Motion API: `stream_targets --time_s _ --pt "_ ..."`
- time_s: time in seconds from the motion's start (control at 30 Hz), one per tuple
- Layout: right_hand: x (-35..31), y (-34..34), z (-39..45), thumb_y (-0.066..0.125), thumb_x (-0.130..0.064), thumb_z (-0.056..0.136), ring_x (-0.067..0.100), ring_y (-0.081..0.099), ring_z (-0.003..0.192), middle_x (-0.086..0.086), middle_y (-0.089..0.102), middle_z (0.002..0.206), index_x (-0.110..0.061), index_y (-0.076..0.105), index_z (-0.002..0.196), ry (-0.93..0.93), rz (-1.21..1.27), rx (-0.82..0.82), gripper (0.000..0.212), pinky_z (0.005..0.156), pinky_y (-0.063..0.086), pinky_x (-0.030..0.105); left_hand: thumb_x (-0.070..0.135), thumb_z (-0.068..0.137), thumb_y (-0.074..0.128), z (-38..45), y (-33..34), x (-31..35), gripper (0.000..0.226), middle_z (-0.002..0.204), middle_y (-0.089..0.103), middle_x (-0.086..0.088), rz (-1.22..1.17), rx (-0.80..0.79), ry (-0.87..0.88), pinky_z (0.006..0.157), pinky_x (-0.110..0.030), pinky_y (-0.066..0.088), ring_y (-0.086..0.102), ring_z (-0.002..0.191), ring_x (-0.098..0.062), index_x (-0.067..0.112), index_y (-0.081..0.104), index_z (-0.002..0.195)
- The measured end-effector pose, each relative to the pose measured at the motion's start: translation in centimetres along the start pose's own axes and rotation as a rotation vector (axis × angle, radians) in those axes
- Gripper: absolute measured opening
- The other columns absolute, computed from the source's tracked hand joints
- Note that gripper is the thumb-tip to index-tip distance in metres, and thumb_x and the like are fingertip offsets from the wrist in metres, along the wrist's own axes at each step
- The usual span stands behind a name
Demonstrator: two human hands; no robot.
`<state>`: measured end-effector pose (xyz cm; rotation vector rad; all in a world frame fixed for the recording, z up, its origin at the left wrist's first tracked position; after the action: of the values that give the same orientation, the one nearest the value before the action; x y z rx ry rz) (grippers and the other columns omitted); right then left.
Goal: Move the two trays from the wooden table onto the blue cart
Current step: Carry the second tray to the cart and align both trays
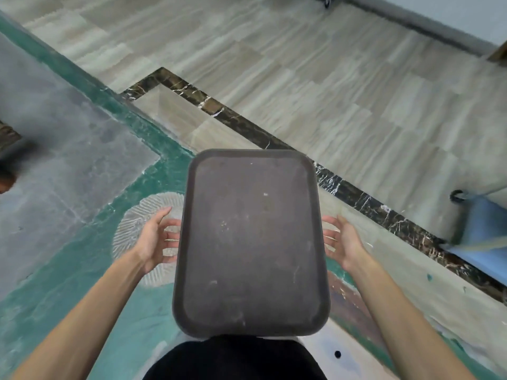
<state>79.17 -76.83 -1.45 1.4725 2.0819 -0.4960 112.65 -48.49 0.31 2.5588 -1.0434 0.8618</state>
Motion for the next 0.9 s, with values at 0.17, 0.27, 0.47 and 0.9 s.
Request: stream_targets --time_s 0.17,0.27,0.47,0.9 --pt "-2.9 -3.9 2.1 0.034 -0.047 0.102 0.017 0.057 0.070 0.001 0.061 0.078 -0.027 0.069 0.100 -0.004 0.104 0.106 0.040 0.065 0.043 0.031 0.075 0.066 0.053 5.1 6.2 6.5 0.058 0.073 0.053 -0.003 0.082 -0.124 -0.005 0.063 -0.034 0.038 0.048 0.068 -0.021 0.023 0.062 0.091" --pt "-4.5 -6.4 3.2 0.034 -0.048 0.102 0.017 0.056 0.070 0.001 0.061 0.078 -0.028 0.069 0.101 -0.014 0.181 0.168 0.041 0.066 0.042 0.031 0.074 0.068 0.052 7.9 10.2 10.1 0.061 0.072 0.054 -0.003 0.133 -0.195 -0.001 0.064 -0.034 0.038 0.050 0.066 -0.021 0.021 0.064 0.096" --pt "-6.1 -10.7 5.4 0.035 -0.047 0.102 0.017 0.056 0.070 0.002 0.061 0.078 -0.027 0.069 0.100 0.025 0.331 0.302 0.040 0.064 0.041 0.032 0.069 0.078 0.047 14.1 18.9 14.9 0.053 0.071 0.052 -0.005 0.211 -0.318 -0.052 0.063 -0.033 0.035 0.048 0.064 -0.022 0.020 0.063 0.091" --pt "-9.2 -19.9 6.2 0.032 -0.045 0.102 0.019 0.056 0.071 0.003 0.059 0.075 -0.022 0.071 0.114 0.027 0.651 0.612 0.047 0.067 0.045 0.034 0.065 0.080 0.051 22.1 40.7 24.7 0.058 0.070 0.047 -0.006 0.494 -0.547 -0.111 0.058 -0.033 0.036 0.042 0.058 -0.021 0.012 0.060 0.102"
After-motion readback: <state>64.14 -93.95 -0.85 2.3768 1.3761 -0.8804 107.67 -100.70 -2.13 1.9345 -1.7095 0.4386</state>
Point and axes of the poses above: each hand's wrist, its own z-axis towards the middle knuckle, its own y-axis out of the palm, x = y × z, the point moved 7 cm from there along z, towards the middle knuckle
